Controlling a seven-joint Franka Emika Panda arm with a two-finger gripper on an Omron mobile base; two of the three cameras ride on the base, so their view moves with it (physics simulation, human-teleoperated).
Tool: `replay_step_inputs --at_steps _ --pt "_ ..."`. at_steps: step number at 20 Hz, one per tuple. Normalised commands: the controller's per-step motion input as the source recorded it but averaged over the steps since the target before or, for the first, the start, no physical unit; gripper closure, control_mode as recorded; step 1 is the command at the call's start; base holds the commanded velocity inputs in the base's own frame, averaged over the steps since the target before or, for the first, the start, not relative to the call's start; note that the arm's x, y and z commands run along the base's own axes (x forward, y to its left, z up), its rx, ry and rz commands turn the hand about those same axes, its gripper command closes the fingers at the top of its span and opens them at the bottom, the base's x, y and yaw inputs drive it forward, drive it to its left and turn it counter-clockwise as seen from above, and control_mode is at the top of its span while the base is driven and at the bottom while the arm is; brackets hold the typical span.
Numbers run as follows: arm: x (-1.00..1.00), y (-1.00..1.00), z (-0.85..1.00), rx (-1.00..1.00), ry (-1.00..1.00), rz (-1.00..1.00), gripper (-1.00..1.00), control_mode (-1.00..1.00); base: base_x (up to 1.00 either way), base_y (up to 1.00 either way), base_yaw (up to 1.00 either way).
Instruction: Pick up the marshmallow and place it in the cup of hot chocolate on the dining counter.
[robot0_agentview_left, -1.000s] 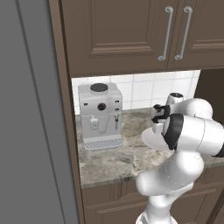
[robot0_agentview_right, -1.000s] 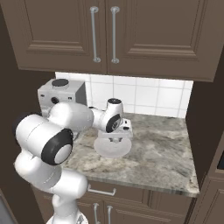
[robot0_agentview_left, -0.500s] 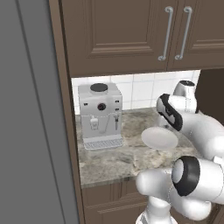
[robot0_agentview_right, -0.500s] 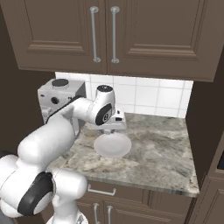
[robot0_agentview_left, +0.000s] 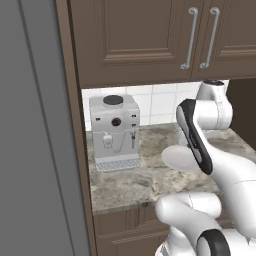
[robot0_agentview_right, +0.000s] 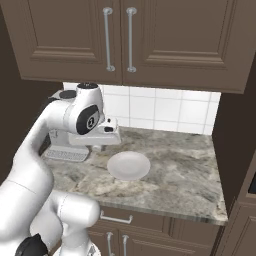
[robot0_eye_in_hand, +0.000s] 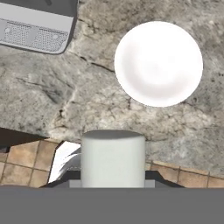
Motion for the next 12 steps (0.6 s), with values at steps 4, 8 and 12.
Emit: replay_step_inputs --at_steps 4,8,12 --pt "-0.47 0.58 0.49 0.00 0.01 0.00 1.00 -1.00 0.00 0.00 0.00" --pt "-0.28 0.41 0.37 0.00 0.04 0.00 1.00 -1.00 0.00 0.00 0.00" --pt "-0.30 0.30 0.36 0.00 0.01 0.00 1.00 -1.00 0.00 0.00 0.00"
